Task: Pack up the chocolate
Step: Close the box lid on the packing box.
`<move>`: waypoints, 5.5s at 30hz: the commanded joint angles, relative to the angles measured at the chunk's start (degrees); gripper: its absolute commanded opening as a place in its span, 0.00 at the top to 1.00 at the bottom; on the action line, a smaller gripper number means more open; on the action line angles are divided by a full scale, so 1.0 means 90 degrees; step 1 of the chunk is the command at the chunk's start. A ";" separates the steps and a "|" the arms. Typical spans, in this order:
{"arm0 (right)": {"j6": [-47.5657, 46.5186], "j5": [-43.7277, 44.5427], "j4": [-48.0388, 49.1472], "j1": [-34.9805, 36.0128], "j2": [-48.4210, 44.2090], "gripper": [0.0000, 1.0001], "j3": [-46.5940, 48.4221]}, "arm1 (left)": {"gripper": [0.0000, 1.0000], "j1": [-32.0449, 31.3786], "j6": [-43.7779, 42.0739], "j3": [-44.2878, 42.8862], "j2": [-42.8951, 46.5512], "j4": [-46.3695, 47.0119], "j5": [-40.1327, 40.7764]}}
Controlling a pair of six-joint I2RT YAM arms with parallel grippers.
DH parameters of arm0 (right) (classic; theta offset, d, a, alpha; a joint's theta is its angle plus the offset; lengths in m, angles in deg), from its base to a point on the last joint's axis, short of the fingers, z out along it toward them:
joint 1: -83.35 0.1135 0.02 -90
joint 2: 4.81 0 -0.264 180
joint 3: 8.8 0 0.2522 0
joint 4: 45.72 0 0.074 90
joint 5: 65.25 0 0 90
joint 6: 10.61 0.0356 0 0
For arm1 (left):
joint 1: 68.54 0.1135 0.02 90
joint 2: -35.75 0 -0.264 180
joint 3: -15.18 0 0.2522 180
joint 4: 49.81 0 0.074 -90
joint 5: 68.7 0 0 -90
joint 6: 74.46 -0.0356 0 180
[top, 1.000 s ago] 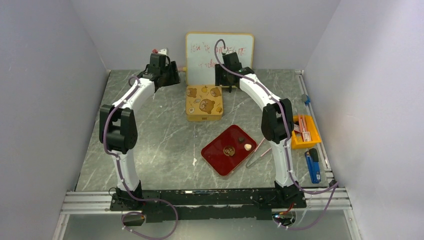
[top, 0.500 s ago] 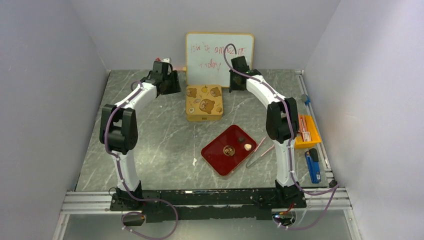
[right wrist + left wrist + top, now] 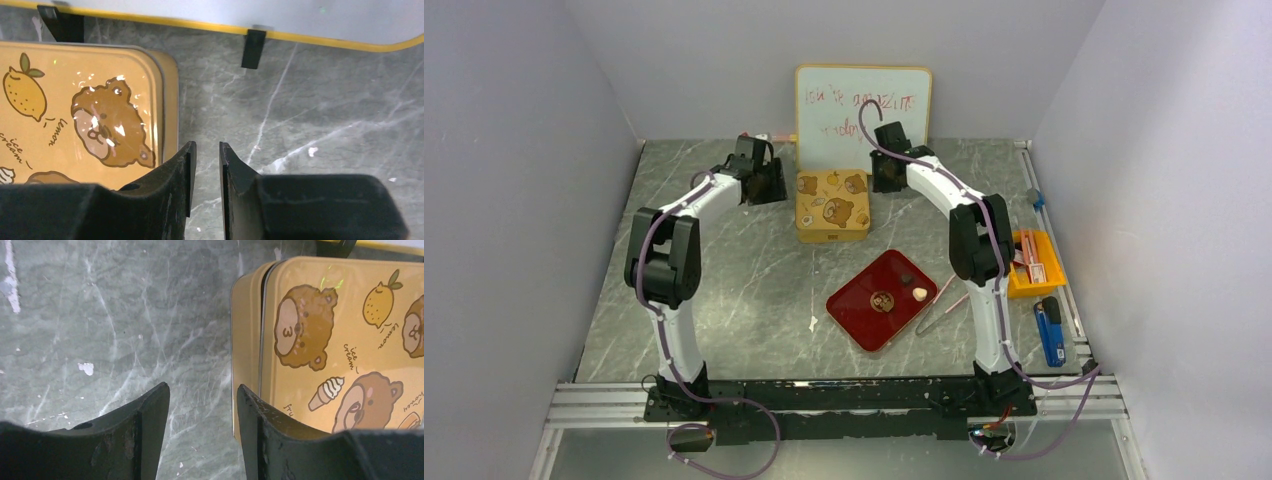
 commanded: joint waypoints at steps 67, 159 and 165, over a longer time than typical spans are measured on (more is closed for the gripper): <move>0.0073 0.0450 0.0008 0.0762 -0.0964 0.72 -0.0974 | 0.42 -0.0151 -0.0071 -0.0179 -0.0221 0.0087 0.0218; 0.0626 0.0082 0.0550 0.0544 -0.2660 0.79 -0.3412 | 0.36 -0.0290 -0.0413 0.0874 0.0771 0.0117 -0.1475; 0.0633 0.0042 0.0542 0.0808 -0.2748 0.87 -0.3642 | 0.35 -0.0290 -0.0442 0.0750 0.0716 0.0078 -0.1433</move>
